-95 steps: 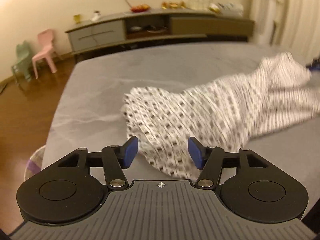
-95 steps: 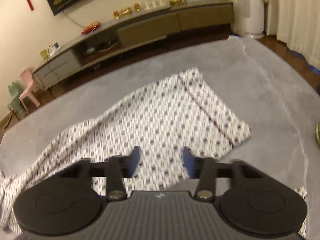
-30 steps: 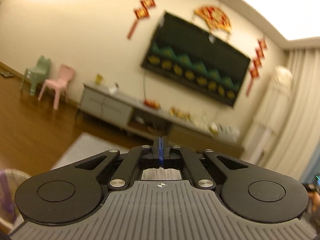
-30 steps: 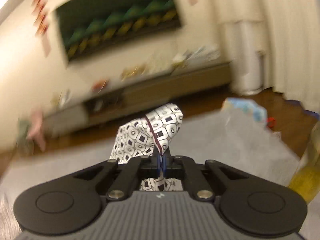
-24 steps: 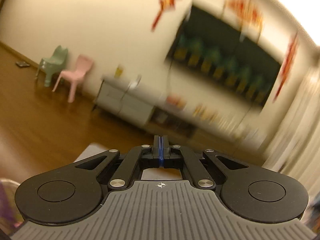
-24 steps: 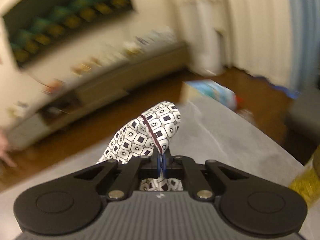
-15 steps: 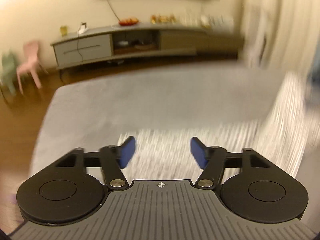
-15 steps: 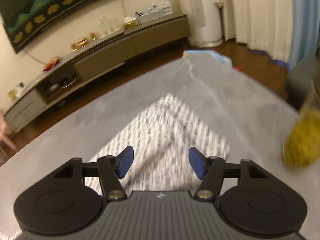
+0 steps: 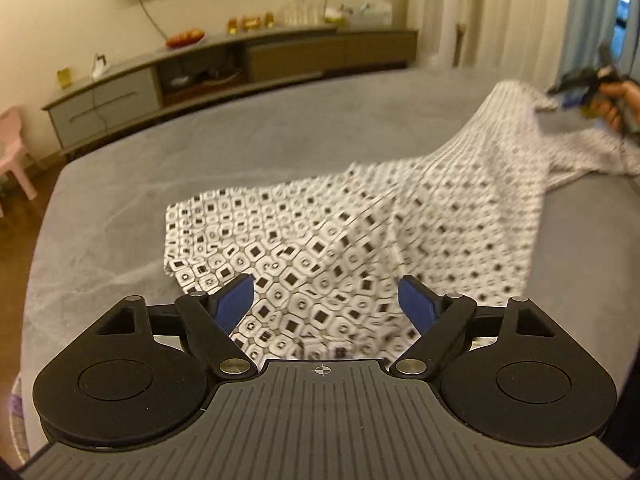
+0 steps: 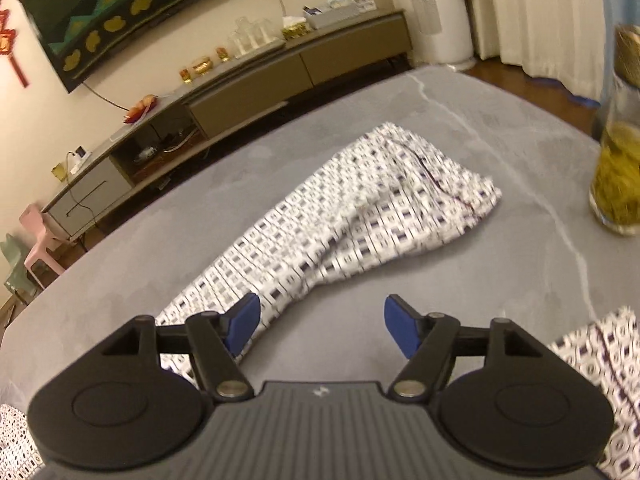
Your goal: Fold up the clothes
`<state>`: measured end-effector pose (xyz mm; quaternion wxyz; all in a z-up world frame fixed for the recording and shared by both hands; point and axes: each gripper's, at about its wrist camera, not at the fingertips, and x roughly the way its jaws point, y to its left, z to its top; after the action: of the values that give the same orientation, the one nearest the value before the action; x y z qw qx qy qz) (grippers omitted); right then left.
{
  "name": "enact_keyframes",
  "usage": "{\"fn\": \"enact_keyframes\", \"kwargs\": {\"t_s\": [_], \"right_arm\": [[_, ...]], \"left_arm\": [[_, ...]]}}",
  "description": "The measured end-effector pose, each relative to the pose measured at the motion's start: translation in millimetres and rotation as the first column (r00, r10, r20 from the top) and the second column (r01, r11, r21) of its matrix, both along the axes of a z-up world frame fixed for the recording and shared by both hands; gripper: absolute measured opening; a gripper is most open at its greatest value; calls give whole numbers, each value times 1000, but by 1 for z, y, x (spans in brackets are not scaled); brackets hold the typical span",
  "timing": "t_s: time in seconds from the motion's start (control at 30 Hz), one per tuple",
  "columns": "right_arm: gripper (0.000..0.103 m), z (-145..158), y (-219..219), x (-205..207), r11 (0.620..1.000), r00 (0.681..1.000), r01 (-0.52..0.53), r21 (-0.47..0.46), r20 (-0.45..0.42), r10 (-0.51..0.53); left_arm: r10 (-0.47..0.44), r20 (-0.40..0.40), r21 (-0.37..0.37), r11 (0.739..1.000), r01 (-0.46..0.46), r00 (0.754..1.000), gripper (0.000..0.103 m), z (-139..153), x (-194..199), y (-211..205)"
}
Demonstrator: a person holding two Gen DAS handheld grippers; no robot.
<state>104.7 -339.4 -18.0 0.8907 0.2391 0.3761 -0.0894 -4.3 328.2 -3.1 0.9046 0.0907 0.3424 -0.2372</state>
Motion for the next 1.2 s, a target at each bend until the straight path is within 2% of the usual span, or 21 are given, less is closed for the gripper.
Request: {"fn": "enact_keyframes", "kwargs": {"t_s": [0.1,0.17,0.2,0.27,0.3,0.33,0.4,0.47,0.53,0.6,0.67,0.7,0.73,0.8,0.83,0.87,0.93,1.0,1.07,1.13,1.2], "right_arm": [[70,-4,5,2,1000,1000,-10,-3,-8,10],[70,-4,9,3,999,1000,-30,-13,-3,30],[70,-4,12,3,999,999,-39,-19,-1,39],[70,-3,14,3,998,999,-55,-28,1,55],[70,-3,14,3,998,998,-56,-29,3,56],[70,-2,13,2,998,998,-56,-30,6,56],[70,0,10,2,998,999,-50,-39,18,51],[70,2,8,2,997,999,-42,-58,32,44],[70,2,6,4,996,999,-35,-84,37,38],[70,-2,7,10,993,999,-40,-108,27,43],[70,-9,10,16,989,998,-62,-133,0,63],[70,-13,11,18,986,997,-76,-148,-17,74],[70,-16,11,20,983,996,-91,-160,-33,86],[70,-21,10,22,979,993,-113,-172,-55,105],[70,-22,9,21,977,992,-122,-172,-61,113],[70,-21,8,21,977,990,-133,-169,-62,124],[70,-16,9,18,971,985,-169,-170,-55,162],[70,-11,14,14,961,979,-206,-182,-49,200],[70,-8,21,11,955,973,-230,-186,-44,226],[70,-2,32,6,951,969,-248,-184,-36,246],[70,7,48,-3,942,961,-276,-189,-20,277]], "left_arm": [[-30,-27,-32,999,30,999,75,0,-7,0],[-51,-47,-7,999,51,998,75,-7,-7,-7],[-59,-69,14,998,60,996,71,-13,-3,-13],[-72,-109,80,994,81,991,30,-26,8,-24],[-77,-128,114,989,92,989,0,-32,14,-30],[-63,-112,143,987,79,992,0,-30,18,-34],[-32,7,118,993,31,999,0,2,26,-36],[16,158,21,1000,-20,987,0,55,39,-33],[75,262,-77,995,-56,962,0,106,71,-26],[153,306,-138,984,-115,940,0,142,119,-26],[284,264,-187,953,-240,922,0,156,182,-22],[367,206,-180,925,-333,907,0,148,214,-19],[447,146,-158,891,-425,883,11,138,246,-17],[552,74,-32,834,-551,831,27,103,286,-15],[592,70,-12,805,-593,803,24,90,287,-11],[630,70,-6,776,-631,774,25,78,284,-6],[626,49,-36,780,-625,778,39,62,252,7],[611,25,-72,791,-608,791,44,46,216,21],[570,14,-33,821,-569,821,50,28,180,32],[522,8,47,852,-522,853,68,7,148,38],[502,-19,101,861,-498,864,71,-15,125,44]]}}
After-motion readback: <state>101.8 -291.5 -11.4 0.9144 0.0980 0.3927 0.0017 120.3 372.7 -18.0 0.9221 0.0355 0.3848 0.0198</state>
